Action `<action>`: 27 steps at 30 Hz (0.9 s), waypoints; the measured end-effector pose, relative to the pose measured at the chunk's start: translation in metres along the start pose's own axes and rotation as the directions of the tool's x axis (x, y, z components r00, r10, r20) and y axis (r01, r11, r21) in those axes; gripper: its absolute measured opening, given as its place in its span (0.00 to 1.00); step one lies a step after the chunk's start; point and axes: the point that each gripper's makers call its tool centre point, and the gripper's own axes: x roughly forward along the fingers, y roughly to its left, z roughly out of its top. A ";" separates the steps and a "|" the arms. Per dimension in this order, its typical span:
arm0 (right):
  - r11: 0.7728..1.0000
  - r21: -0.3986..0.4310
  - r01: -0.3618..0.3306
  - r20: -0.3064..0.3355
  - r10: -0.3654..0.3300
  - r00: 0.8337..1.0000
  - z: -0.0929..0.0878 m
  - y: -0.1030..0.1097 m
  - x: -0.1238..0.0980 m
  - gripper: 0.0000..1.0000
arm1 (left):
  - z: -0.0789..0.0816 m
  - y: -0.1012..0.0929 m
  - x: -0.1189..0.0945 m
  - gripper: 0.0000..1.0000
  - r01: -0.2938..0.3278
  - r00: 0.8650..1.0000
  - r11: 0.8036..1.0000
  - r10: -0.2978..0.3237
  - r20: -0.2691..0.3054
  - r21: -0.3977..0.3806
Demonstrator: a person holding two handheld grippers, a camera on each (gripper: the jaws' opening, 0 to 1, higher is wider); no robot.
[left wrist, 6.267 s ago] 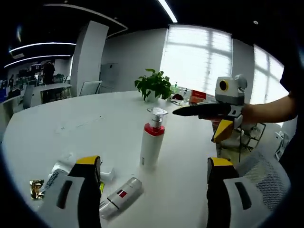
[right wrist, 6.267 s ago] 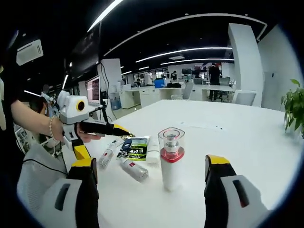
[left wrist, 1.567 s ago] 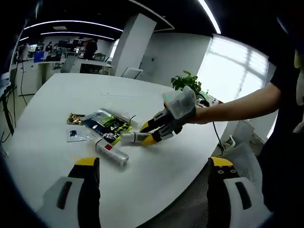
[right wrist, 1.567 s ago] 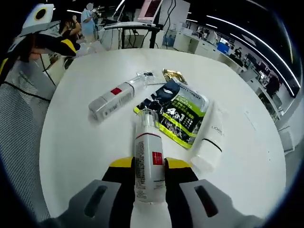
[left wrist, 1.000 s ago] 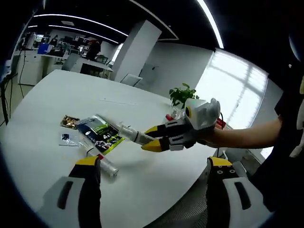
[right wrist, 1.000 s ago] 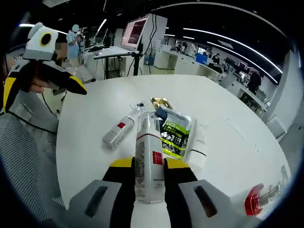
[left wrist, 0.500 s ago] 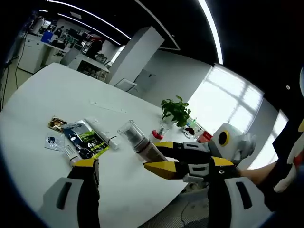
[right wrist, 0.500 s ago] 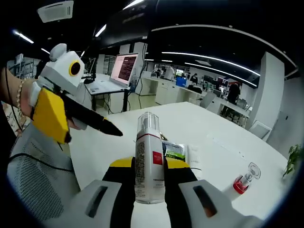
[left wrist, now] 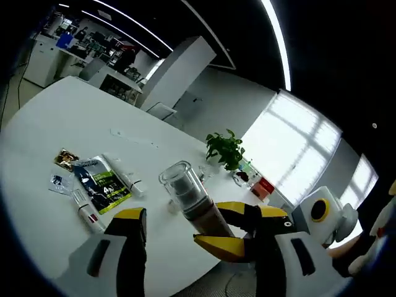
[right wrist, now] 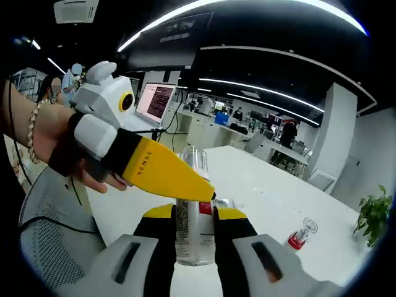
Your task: Arrange the skincare products in the storage area until every visible bottle or jar stands upright without overlapping.
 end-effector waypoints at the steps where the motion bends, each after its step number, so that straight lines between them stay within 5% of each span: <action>1: 1.000 -0.001 0.006 0.002 -0.006 1.000 0.001 0.001 0.000 0.22 | 0.001 0.000 0.001 0.53 -0.003 1.000 1.000 0.003 0.005 -0.014; 8: 0.999 -0.031 0.019 0.006 -0.019 1.000 0.004 0.003 0.003 0.23 | 0.005 0.004 0.005 0.21 -0.048 0.997 0.995 0.053 0.053 -0.082; 13: 1.000 -0.016 0.015 0.006 -0.015 1.000 0.004 0.002 0.004 0.23 | 0.006 0.003 0.006 0.20 -0.055 0.995 0.991 0.065 0.075 -0.123; 18: 0.995 0.079 -0.067 0.030 0.065 0.997 0.004 0.007 0.005 0.23 | 0.008 -0.004 0.003 0.17 -0.060 0.996 0.998 0.062 0.057 -0.030; 23: 0.948 0.228 -0.220 0.178 0.182 0.967 0.022 -0.005 -0.013 0.22 | 0.020 -0.029 0.004 0.16 0.078 0.996 0.990 -0.081 0.023 0.114; 24: 0.929 0.245 -0.277 0.209 0.229 0.951 0.025 -0.006 -0.019 0.23 | 0.022 -0.034 0.004 0.16 0.109 0.994 0.985 -0.111 0.008 0.137; 27: 0.890 0.227 -0.395 0.238 0.342 0.909 0.028 -0.006 -0.029 0.25 | 0.026 -0.061 0.005 0.16 0.250 0.968 0.934 -0.239 -0.074 0.254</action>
